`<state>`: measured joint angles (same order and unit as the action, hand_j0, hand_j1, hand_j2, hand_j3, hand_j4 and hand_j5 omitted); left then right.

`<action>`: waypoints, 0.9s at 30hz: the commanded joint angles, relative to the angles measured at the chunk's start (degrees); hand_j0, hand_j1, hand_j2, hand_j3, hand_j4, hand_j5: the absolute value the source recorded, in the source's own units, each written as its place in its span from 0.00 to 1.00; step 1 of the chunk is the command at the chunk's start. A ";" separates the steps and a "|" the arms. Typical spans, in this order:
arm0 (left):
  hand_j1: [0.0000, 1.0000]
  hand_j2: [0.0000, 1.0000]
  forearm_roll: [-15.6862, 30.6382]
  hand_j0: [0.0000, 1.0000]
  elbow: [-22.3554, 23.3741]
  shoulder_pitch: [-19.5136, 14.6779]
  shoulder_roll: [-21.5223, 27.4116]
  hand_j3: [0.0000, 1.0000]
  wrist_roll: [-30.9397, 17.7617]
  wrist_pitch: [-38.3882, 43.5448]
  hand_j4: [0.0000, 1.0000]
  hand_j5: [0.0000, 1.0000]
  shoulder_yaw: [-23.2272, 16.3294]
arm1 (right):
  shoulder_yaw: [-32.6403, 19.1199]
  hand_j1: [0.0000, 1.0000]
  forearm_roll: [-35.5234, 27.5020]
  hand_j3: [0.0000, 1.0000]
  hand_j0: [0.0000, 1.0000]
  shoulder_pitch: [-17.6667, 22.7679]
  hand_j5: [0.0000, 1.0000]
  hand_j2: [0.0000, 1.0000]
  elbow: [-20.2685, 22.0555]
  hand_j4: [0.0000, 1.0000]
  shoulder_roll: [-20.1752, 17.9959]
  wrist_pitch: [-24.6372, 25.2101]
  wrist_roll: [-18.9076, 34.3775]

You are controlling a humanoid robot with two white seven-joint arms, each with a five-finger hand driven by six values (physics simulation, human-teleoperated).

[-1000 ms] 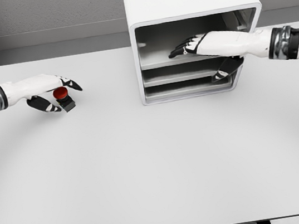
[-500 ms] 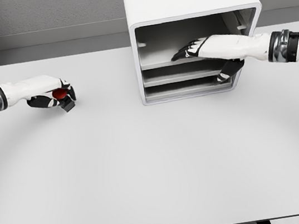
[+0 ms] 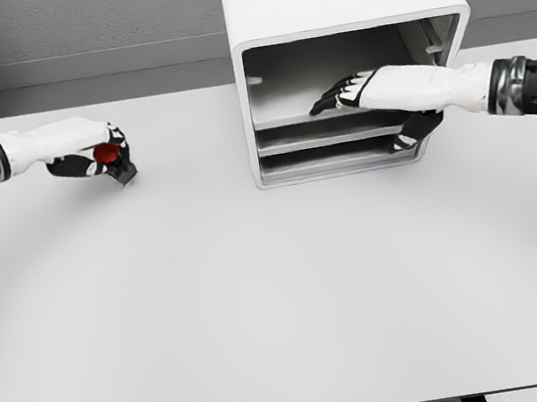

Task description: Slide open multi-storey tabletop storage cabinets and put open load switch and slide close multi-storey tabletop storage cabinets

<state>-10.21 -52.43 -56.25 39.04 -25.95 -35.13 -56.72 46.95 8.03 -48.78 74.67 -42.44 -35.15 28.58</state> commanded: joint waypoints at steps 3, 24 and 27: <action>0.34 0.34 0.63 0.34 -4.69 0.00 1.39 0.34 -0.06 0.13 0.34 0.34 0.03 | -0.20 1.00 -0.56 1.00 1.00 0.53 1.00 1.00 2.50 1.00 -2.30 0.15 -0.28; 0.36 0.36 5.99 0.36 -28.16 0.53 13.78 0.36 -0.06 0.13 0.36 0.36 -1.63 | -4.42 1.00 -0.65 1.00 1.00 7.30 1.00 1.00 17.09 1.00 -8.71 0.15 -0.54; 0.36 0.36 6.60 0.36 -30.27 0.53 14.57 0.36 -0.06 0.13 0.36 0.36 -1.63 | -4.77 1.00 -0.65 1.00 1.00 8.35 1.00 1.00 17.35 1.00 -8.80 0.15 -0.63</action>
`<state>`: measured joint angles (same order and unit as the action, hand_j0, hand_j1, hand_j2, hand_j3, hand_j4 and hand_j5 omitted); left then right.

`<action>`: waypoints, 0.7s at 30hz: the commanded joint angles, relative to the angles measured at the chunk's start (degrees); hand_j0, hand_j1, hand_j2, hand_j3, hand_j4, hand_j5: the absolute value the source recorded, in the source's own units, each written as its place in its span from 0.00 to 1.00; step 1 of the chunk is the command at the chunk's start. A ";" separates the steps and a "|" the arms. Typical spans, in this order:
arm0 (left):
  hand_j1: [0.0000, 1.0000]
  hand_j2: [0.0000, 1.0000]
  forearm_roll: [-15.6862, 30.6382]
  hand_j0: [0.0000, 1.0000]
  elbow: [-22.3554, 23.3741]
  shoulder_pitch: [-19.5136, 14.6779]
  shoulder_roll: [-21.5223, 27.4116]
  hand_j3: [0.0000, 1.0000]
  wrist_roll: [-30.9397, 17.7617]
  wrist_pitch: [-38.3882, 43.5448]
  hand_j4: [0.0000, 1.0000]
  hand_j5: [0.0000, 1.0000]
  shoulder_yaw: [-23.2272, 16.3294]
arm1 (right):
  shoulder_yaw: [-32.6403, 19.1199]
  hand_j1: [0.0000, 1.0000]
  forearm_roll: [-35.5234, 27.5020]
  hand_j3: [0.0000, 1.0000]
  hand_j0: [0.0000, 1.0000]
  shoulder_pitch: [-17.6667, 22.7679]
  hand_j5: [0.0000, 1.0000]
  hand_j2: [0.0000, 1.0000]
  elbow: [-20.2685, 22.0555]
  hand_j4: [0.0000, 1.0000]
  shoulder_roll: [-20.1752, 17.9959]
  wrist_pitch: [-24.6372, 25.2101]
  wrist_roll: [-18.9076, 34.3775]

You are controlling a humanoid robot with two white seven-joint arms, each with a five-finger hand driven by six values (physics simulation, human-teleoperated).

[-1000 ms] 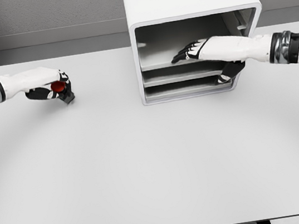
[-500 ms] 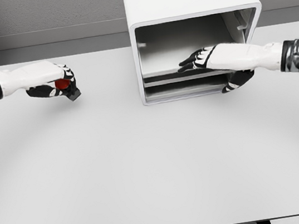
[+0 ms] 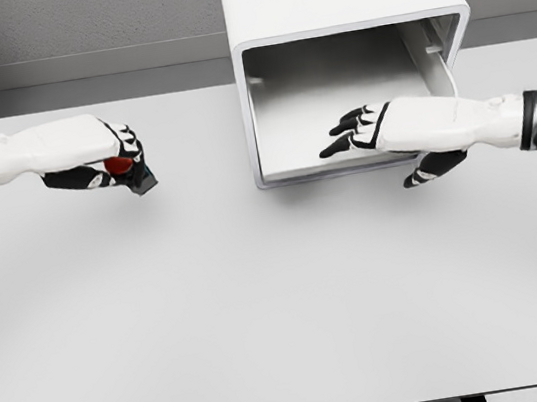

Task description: Slide open multi-storey tabletop storage cabinets and put open load switch and slide close multi-storey tabletop storage cabinets

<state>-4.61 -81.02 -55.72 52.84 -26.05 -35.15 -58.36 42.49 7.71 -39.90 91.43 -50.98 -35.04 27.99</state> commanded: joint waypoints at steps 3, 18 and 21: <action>0.36 0.36 1.62 0.36 -3.44 0.00 1.04 0.36 0.03 0.15 0.36 0.36 -0.61 | -1.44 1.00 -0.33 1.00 1.00 1.05 1.00 1.00 2.52 1.00 -1.58 0.04 -0.04; 0.36 0.36 3.99 0.36 -11.88 -0.61 4.38 0.36 0.03 0.15 0.36 0.36 -0.35 | -3.29 1.00 -4.02 1.00 1.00 5.36 1.00 1.00 4.99 1.00 -3.34 0.04 -0.92; 0.36 0.36 4.26 0.36 -12.85 -0.79 5.17 0.36 0.03 0.15 0.36 0.36 -0.08 | -3.82 1.00 -5.16 1.00 1.00 5.54 1.00 1.00 4.99 1.00 -5.09 0.04 -0.92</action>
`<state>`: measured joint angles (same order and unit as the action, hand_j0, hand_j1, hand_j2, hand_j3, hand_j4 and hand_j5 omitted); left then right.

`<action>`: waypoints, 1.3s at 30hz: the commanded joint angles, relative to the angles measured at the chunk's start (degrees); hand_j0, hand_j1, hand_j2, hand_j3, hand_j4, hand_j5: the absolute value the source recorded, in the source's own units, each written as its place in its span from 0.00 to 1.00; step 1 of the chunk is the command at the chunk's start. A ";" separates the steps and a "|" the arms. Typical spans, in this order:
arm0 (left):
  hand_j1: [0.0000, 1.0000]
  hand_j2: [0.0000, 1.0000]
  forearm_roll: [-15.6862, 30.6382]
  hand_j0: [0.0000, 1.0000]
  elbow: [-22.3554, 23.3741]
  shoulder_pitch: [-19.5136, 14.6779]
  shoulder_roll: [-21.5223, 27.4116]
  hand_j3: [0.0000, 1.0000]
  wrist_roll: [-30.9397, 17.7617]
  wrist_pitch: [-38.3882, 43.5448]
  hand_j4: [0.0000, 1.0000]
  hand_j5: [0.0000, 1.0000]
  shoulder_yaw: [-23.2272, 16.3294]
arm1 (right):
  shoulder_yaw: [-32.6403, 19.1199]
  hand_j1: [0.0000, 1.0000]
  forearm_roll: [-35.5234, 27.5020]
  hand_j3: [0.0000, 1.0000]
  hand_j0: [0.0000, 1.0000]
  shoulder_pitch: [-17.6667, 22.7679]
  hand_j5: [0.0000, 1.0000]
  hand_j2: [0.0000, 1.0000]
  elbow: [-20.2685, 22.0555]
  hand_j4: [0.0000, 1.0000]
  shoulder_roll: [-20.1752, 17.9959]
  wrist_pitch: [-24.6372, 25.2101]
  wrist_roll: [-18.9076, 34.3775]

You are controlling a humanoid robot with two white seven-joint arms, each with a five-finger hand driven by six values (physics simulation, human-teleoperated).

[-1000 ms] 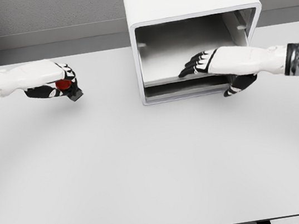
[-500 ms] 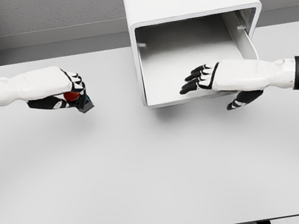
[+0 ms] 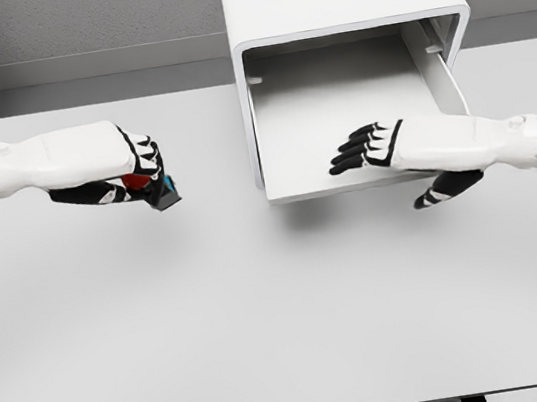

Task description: Slide open multi-storey tabletop storage cabinets and put open load switch and slide close multi-storey tabletop storage cabinets

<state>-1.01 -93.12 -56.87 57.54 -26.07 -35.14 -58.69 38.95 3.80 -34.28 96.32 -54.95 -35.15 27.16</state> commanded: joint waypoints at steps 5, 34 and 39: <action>0.36 0.36 1.98 0.36 -2.33 -0.44 1.26 0.36 0.05 0.14 0.36 0.36 0.51 | -1.69 1.00 -1.51 1.00 1.00 0.61 1.00 1.00 -0.78 1.00 -3.24 0.15 0.00; 0.36 0.36 3.38 0.36 0.57 -11.16 -8.85 0.36 0.05 0.14 0.36 0.36 -0.28 | -4.67 1.00 -2.04 1.00 1.00 3.60 1.00 1.00 -2.89 1.00 -4.29 0.15 -0.09; 0.36 0.36 3.38 0.36 0.57 -11.95 -10.96 0.36 0.05 0.14 0.36 0.36 -0.28 | -4.76 1.00 -2.12 1.00 1.00 3.69 1.00 1.00 -2.89 1.00 -4.29 0.15 -0.09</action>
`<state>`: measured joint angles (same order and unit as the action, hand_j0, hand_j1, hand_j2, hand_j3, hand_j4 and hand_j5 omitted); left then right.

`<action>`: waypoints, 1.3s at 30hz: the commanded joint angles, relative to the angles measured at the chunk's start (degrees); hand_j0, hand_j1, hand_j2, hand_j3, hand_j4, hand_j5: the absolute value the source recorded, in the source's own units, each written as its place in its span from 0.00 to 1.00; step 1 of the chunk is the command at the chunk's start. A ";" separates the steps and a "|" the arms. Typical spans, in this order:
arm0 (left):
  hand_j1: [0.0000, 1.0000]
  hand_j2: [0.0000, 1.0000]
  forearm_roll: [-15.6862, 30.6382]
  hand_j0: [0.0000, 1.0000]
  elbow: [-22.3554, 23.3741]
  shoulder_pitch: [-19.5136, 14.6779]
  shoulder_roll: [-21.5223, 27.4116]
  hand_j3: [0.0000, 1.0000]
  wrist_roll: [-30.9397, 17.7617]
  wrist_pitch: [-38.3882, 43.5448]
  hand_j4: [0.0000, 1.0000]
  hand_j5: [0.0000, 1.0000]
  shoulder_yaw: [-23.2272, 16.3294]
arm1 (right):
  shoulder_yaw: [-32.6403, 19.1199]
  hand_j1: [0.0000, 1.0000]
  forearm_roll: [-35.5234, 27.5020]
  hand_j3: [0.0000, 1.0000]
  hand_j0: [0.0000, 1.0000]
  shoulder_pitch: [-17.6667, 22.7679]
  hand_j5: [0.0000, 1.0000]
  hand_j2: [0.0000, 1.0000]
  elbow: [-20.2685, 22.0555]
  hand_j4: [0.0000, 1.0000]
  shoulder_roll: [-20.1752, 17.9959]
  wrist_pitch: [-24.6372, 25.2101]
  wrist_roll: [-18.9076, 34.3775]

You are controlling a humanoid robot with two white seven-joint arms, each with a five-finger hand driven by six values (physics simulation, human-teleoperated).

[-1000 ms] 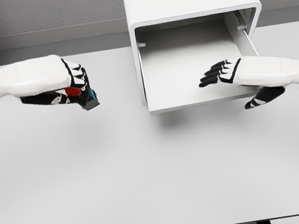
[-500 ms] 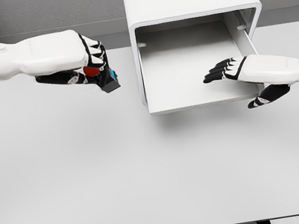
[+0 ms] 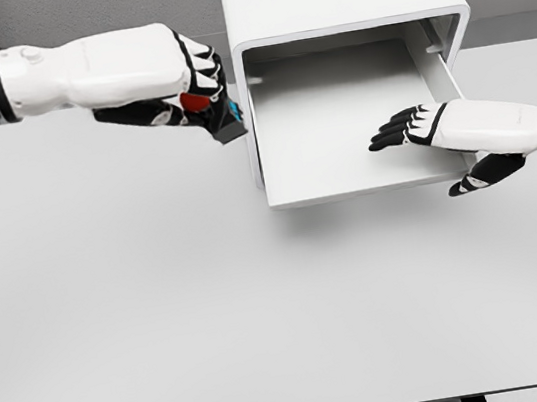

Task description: Slide open multi-storey tabletop storage cabinets and put open load switch and slide close multi-storey tabletop storage cabinets

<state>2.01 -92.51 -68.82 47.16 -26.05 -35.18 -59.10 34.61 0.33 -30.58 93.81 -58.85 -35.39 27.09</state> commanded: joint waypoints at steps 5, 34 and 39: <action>0.36 0.36 0.01 0.36 1.46 -0.53 -3.21 0.36 0.04 0.18 0.36 0.36 -0.05 | -0.42 1.00 1.34 1.00 1.00 0.26 1.00 1.00 -0.38 1.00 -0.21 0.39 -0.02; 0.36 0.36 -3.50 0.36 8.05 -5.01 -14.02 0.36 0.04 0.18 0.36 0.36 -8.14 | -0.59 1.00 1.34 1.00 1.00 0.44 1.00 1.00 -0.55 1.00 0.40 0.39 -0.02; 0.36 0.36 -4.82 0.36 9.81 -5.45 -16.13 0.36 -0.05 0.18 0.36 0.36 -8.14 | -0.68 1.00 1.34 1.00 1.00 0.70 1.00 1.00 -0.55 1.00 0.40 0.39 -0.02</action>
<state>-2.46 -83.44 -74.27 31.90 -26.12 -35.17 -67.23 33.91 -1.16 -29.88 93.61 -58.33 -34.65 27.10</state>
